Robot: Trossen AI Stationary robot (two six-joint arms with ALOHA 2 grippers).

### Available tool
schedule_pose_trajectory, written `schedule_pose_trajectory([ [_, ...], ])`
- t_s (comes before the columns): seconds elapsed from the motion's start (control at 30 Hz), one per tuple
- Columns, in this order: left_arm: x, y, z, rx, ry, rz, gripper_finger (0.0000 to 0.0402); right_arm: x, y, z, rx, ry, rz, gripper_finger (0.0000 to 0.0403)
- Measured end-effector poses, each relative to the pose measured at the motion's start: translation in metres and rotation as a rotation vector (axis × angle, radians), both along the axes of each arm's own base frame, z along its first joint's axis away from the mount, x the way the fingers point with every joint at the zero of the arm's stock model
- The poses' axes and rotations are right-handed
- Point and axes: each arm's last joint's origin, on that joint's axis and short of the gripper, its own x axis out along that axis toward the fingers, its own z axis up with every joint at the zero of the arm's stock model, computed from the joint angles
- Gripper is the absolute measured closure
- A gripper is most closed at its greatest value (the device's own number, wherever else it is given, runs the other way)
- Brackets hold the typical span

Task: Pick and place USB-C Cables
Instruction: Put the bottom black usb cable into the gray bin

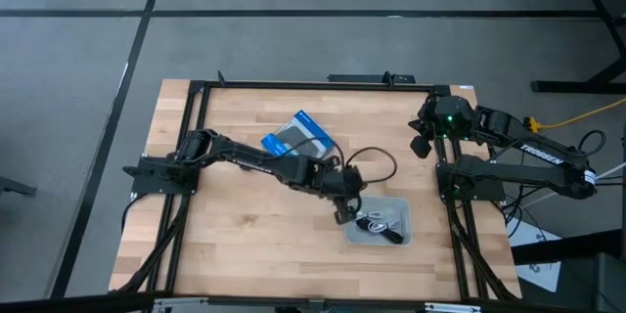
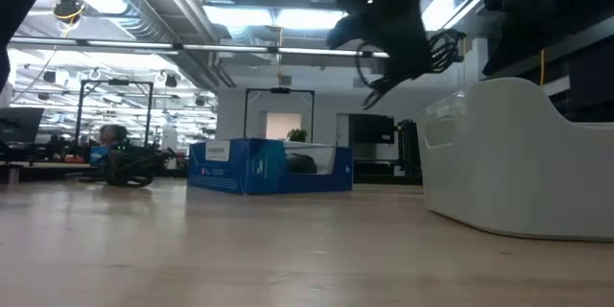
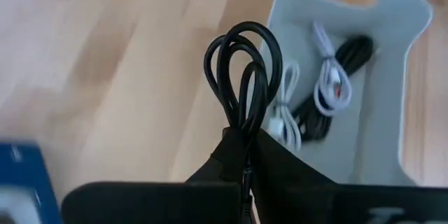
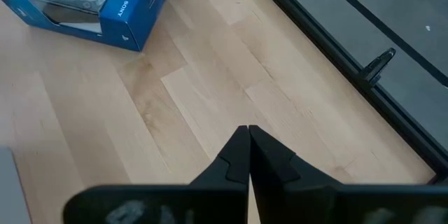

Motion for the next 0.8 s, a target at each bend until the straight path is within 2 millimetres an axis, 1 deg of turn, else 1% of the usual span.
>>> schedule_pose_trajectory([
  [0.27,0.012,0.008,0.010,0.036,-0.132,-0.150,0.0400,0.000,0.000,0.000,0.000,0.000,0.000,0.0395],
  [0.4,0.021,0.014,0.009,0.066,-0.191,-0.200,0.0400,0.000,0.000,0.000,0.000,0.000,0.000,0.0395],
  [0.5,0.032,0.016,0.007,0.047,-0.289,-0.253,0.0400,0.000,0.000,0.000,0.000,0.000,0.000,0.0395],
  [0.53,0.033,0.017,0.005,0.033,-0.289,-0.270,0.0400,0.000,0.000,0.000,0.000,0.000,0.000,0.0395],
  [0.6,0.041,0.016,-0.002,0.013,-0.341,-0.296,0.0400,0.000,0.000,0.000,0.000,0.000,0.000,0.0395],
  [0.67,0.041,0.015,-0.009,0.001,-0.313,-0.310,0.0400,0.000,0.000,0.000,0.000,-0.001,0.000,0.0395],
  [0.73,0.046,0.010,-0.018,-0.012,-0.326,-0.326,0.0400,0.000,0.000,0.000,0.000,0.000,0.000,0.0395],
  [0.8,0.046,0.003,-0.024,-0.041,-0.314,-0.334,0.0400,0.000,0.000,0.000,0.000,-0.001,0.000,0.0395],
])
